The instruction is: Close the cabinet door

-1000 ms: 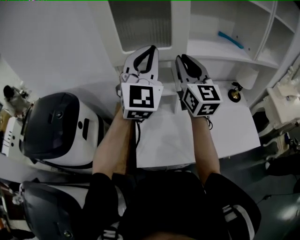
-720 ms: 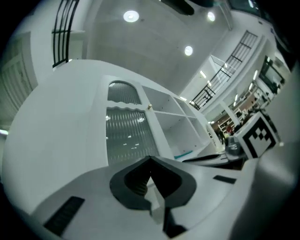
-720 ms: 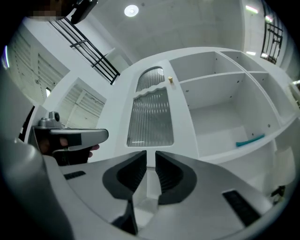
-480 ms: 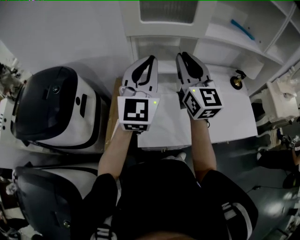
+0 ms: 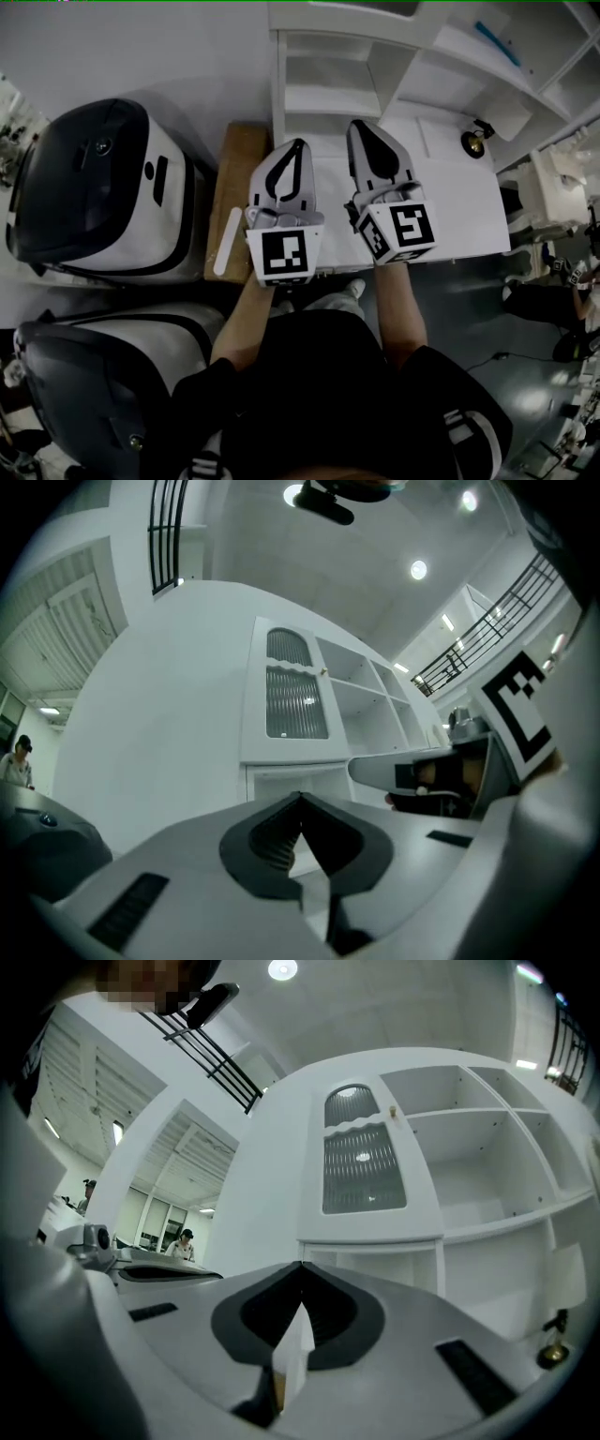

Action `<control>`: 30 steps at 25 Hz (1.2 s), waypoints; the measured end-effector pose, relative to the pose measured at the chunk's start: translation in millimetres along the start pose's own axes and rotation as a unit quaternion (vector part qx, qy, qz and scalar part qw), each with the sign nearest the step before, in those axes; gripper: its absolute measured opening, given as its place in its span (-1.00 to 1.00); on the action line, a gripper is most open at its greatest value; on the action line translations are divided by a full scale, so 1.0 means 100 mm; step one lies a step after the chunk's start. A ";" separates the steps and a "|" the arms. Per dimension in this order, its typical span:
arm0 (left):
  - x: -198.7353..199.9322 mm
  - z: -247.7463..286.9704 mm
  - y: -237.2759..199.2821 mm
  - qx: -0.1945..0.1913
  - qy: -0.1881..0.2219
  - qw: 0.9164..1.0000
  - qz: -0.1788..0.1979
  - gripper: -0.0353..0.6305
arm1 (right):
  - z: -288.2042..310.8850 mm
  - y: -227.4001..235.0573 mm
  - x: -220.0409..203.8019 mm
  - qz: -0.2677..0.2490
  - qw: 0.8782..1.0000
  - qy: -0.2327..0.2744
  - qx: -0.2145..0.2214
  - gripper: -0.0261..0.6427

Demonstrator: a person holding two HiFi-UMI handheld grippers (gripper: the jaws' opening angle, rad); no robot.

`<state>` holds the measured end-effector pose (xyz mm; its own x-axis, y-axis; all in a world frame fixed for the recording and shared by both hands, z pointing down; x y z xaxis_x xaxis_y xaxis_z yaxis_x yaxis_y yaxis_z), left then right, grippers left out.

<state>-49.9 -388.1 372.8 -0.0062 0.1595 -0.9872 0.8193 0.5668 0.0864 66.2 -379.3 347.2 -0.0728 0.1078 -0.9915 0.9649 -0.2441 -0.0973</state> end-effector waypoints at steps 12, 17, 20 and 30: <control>-0.71 -0.44 -0.06 0.010 -0.104 0.994 -0.036 -0.86 | -0.32 -0.53 -0.85 0.030 0.994 -0.103 0.010 -0.86; -0.78 -0.47 -0.01 0.002 -0.108 0.993 -0.046 -0.86 | -0.41 -0.53 -0.94 0.031 0.993 -0.114 0.000 -0.86; -0.78 -0.45 0.05 -0.003 -0.104 0.993 -0.046 -0.86 | -0.44 -0.51 -0.94 0.028 0.993 -0.115 -0.003 -0.86; -0.79 -0.42 0.08 -0.010 -0.101 0.993 -0.053 -0.86 | -0.44 -0.54 -0.94 0.025 0.993 -0.118 0.000 -0.86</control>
<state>-67.3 -362.2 456.7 0.0243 -0.0658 -0.9975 0.8086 0.5880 -0.0191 32.5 -333.8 449.4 -0.0823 -0.1335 -0.9876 0.9689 -0.2430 -0.0479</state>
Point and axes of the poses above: the fingertips, and each gripper's own axes: z forward along the fingers, y to its right, x out of its top, the point moved 5 cm from there along -z, backward along the fingers, and after that the axes turned 4 degrees about -y, right-handed, at the moved point
